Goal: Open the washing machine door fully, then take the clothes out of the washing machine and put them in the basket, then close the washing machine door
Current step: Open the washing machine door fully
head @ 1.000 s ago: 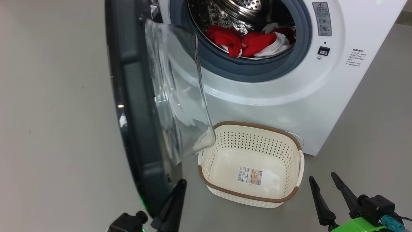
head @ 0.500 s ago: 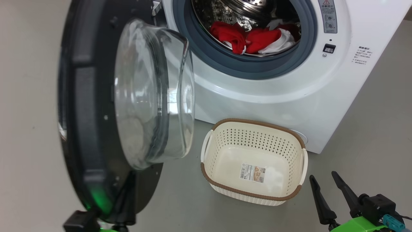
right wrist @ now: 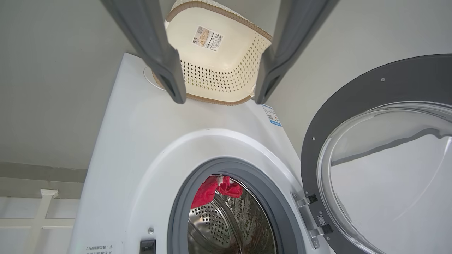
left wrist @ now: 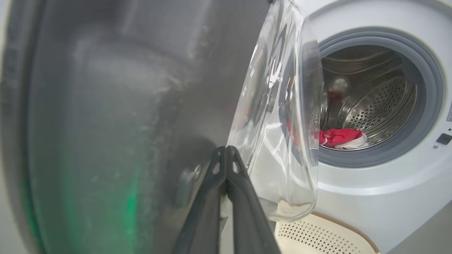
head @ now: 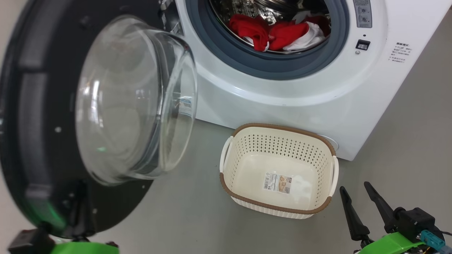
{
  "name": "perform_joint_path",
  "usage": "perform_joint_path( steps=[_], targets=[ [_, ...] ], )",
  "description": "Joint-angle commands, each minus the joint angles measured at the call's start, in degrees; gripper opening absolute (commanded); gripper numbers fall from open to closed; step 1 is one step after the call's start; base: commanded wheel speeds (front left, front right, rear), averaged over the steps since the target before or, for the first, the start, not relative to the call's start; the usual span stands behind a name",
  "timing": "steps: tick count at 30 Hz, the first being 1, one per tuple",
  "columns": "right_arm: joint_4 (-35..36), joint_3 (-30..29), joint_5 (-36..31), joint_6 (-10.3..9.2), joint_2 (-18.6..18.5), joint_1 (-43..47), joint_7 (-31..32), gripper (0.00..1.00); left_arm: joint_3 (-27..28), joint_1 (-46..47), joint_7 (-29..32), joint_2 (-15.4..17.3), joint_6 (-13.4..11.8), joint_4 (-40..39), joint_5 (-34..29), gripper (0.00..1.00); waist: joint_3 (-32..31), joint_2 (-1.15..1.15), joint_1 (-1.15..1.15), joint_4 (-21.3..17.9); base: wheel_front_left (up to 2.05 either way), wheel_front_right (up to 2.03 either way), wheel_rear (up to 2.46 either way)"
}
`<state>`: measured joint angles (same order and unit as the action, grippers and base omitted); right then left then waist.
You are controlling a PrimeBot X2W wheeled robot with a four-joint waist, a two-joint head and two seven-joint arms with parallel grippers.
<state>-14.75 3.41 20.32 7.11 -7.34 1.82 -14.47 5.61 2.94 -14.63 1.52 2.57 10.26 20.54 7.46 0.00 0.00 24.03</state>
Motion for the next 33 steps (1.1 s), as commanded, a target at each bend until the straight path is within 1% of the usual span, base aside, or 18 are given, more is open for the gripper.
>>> perform_joint_path(
  steps=[1,12,13,14,16,18,22,25,29,33],
  targets=[
    [1.44,1.44,-0.71,0.37,-1.1,-1.81,-0.52,1.0,4.93,2.94,-0.37,1.35,-0.14,-1.09,-0.87,0.0,0.38,0.0,0.0,-0.22,0.0,0.0,0.0],
    [1.32,1.65,-0.8,0.37,-1.38,-2.37,-0.52,1.0,16.71,7.74,-0.37,1.36,2.38,2.45,-4.24,0.0,1.66,0.0,0.0,-1.12,0.0,0.0,0.0],
    [1.32,1.73,-0.88,0.37,-1.44,-2.48,-0.52,1.0,19.09,9.12,-0.37,1.77,2.91,3.73,-5.18,0.0,1.94,0.0,0.0,-1.27,0.0,0.0,0.0],
    [1.32,1.73,-0.88,0.37,-1.44,-2.48,-0.52,1.0,19.09,9.12,-0.37,1.77,2.91,3.73,-5.18,0.0,1.94,0.0,0.0,-1.27,0.0,0.0,0.0],
    [1.44,1.76,-1.02,0.37,-1.61,-2.81,-0.52,1.0,21.95,11.1,-0.37,2.32,3.52,5.16,-6.65,0.0,2.49,0.0,0.0,-1.54,0.0,0.0,0.0],
    [1.53,1.74,-1.09,0.37,-1.73,-2.98,-0.52,1.0,23.65,12.31,-0.37,2.82,3.83,6.07,-7.49,0.0,2.82,0.0,0.0,-1.74,0.0,0.0,0.0],
    [1.75,1.64,-1.22,0.37,-2.03,-3.4,-0.52,1.0,26.63,14.7,-0.37,3.81,4.31,8.15,-8.46,0.0,3.7,0.0,0.0,-2.16,0.0,0.0,0.0],
    [1.92,1.54,-1.27,0.37,-2.24,-3.67,-0.52,1.0,28.25,16.61,-0.37,4.73,4.58,9.97,-8.84,0.0,4.48,0.0,0.0,-2.37,0.0,0.0,0.0],
    [2.04,1.57,-1.34,0.37,-2.4,-3.98,-0.52,1.0,29.72,18.27,-0.37,5.16,4.73,11.42,-9.19,0.0,5.18,0.0,0.0,-2.58,0.0,0.0,0.0],
    [2.14,1.71,-1.4,0.37,-2.61,-4.51,-0.52,1.0,31.7,20.59,-0.37,6.89,4.86,14.22,-8.82,0.0,5.95,0.0,0.0,-2.91,0.0,0.0,0.0]
  ],
)
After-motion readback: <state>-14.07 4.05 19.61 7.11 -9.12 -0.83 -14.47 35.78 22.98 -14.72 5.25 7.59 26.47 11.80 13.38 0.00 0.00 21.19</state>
